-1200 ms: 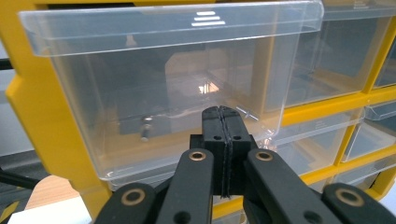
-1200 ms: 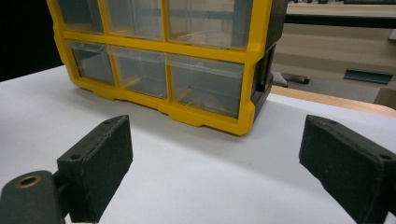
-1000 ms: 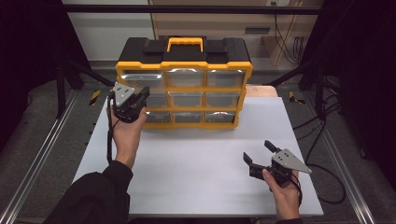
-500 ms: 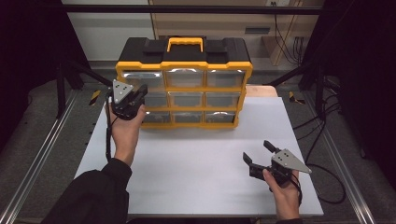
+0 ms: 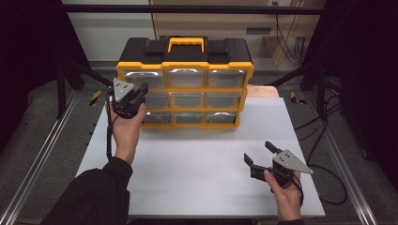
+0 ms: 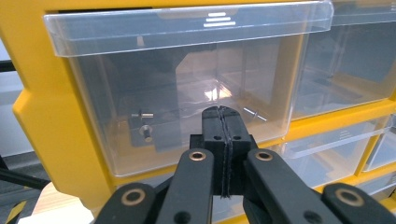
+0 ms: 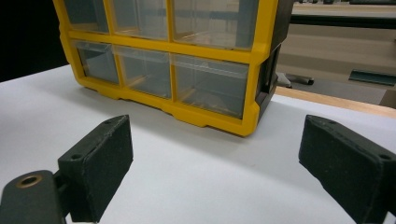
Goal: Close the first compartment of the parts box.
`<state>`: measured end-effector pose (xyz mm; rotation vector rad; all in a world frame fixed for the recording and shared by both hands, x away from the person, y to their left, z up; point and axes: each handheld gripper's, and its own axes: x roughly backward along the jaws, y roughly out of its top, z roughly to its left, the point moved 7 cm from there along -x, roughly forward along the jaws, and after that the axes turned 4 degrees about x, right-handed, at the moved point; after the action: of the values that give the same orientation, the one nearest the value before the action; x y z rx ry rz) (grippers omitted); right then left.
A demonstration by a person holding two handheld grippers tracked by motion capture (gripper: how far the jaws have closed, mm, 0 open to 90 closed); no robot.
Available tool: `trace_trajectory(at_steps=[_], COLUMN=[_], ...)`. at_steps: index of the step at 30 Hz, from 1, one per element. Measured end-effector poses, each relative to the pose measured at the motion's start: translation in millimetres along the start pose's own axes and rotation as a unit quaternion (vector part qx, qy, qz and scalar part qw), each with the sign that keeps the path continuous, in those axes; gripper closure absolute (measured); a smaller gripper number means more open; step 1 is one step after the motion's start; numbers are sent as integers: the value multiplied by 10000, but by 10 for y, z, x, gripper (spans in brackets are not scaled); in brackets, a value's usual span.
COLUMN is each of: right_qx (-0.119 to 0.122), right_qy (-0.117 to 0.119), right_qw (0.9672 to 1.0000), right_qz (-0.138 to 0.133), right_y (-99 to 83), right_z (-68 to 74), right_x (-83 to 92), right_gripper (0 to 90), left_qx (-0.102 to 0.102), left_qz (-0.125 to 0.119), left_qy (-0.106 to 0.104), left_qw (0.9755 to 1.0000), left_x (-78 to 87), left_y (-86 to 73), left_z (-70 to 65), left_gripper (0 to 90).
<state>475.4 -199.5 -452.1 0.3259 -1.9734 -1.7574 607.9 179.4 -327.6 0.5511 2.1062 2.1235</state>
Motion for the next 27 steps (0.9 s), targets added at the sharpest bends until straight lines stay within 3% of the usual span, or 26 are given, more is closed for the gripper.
trace_trajectory(at_steps=[27], right_qx=[-85], right_qy=[-3], right_qw=[10000], right_qz=[31], right_y=[-5], right_z=[10], right_x=[-5], right_gripper=[85], left_qx=[-22], left_qz=[-5], left_qy=[43], left_qw=[10000], left_x=[-74], left_y=[65], left_z=[21], left_gripper=[898])
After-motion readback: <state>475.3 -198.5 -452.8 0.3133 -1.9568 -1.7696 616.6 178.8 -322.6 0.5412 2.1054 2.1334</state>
